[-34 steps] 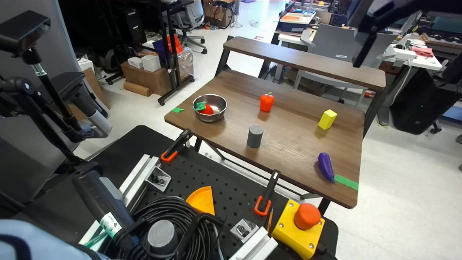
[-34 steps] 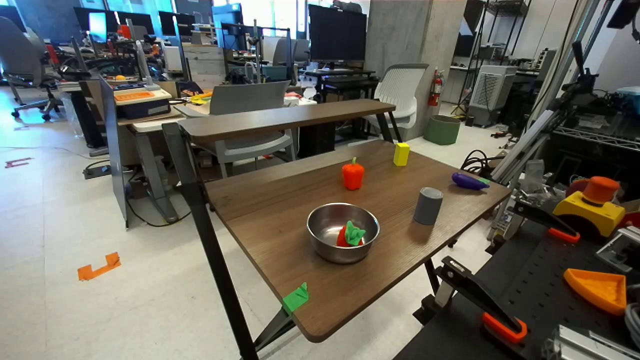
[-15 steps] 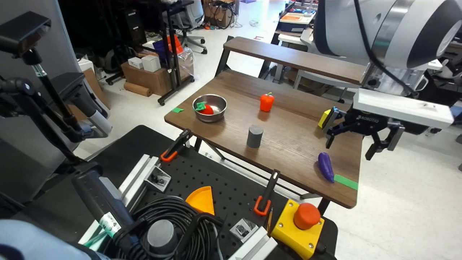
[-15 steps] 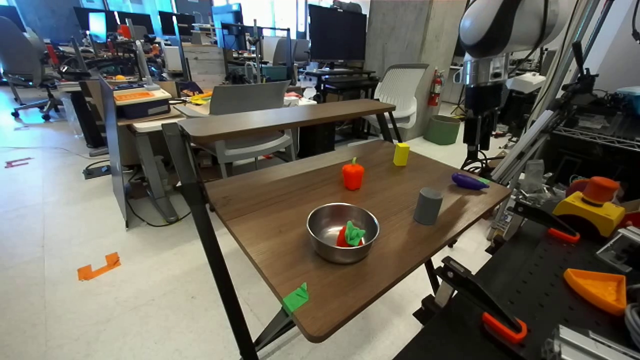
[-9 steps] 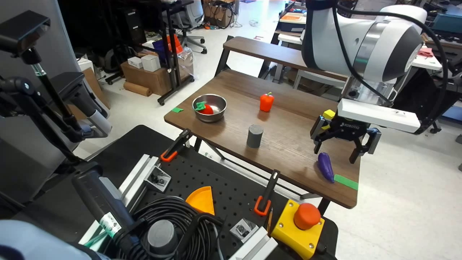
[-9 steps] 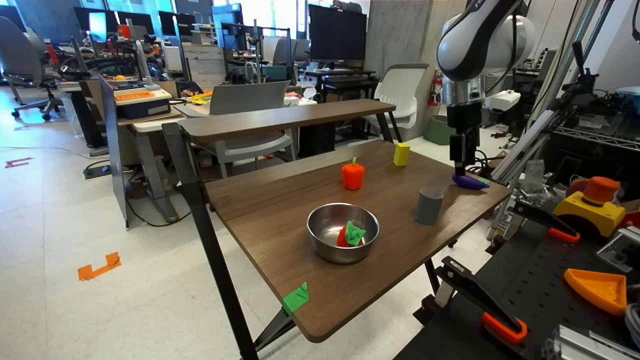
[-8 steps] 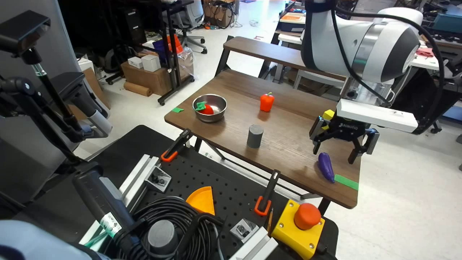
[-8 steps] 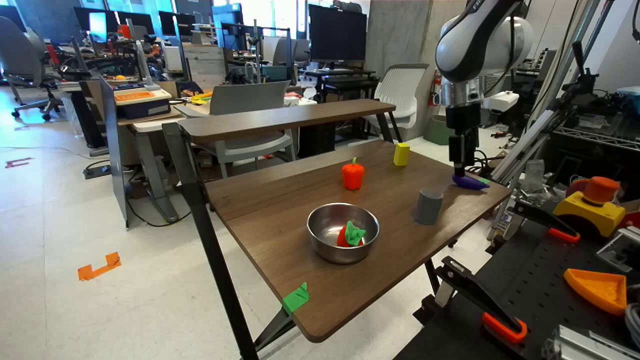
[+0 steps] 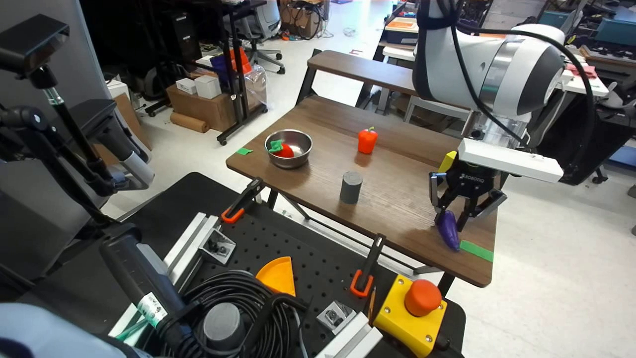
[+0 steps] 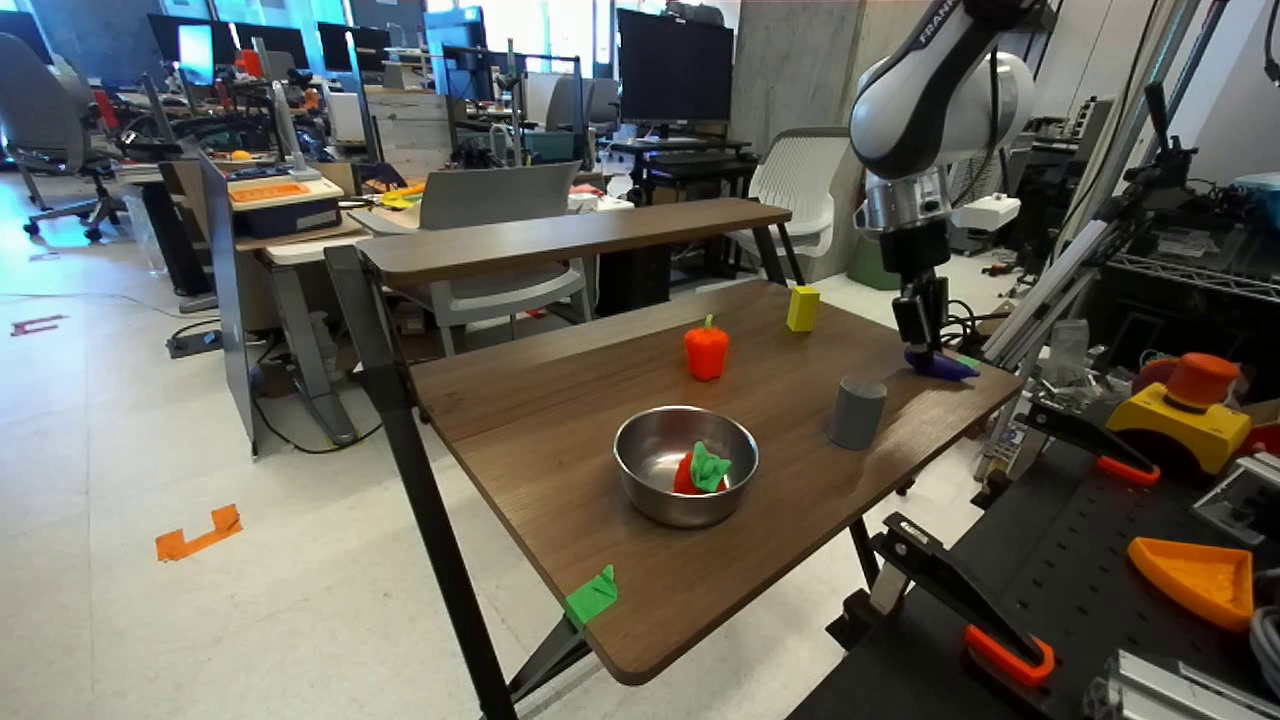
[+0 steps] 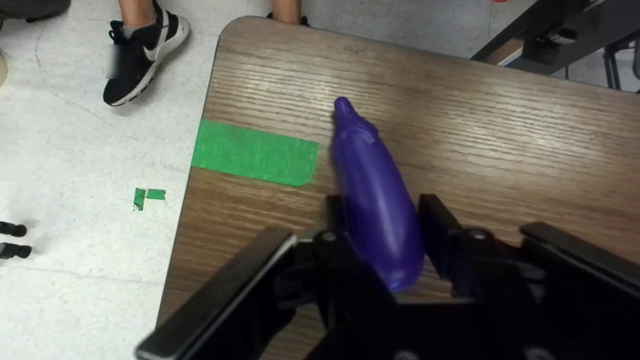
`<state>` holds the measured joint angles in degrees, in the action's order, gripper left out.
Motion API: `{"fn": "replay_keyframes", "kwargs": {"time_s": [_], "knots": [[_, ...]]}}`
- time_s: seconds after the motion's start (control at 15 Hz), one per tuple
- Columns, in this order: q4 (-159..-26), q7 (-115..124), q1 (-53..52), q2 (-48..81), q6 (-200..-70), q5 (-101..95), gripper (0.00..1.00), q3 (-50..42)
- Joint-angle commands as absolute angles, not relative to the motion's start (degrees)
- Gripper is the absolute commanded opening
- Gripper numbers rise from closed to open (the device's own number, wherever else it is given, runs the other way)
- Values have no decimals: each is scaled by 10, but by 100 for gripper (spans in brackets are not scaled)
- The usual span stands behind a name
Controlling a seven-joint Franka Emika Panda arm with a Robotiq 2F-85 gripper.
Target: Move the eggplant backwards
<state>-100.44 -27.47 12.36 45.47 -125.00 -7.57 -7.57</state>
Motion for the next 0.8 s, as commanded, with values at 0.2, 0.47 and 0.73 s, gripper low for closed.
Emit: {"fn": "replay_keyframes", "kwargs": {"time_s": [0.2, 0.47, 0.73], "knots": [[-985, -267, 140, 452, -1198, -80, 9, -59], [-1038, -277, 145, 384, -1228, -64, 9, -43], [-1050, -284, 146, 337, -1239, -26, 9, -11]]}}
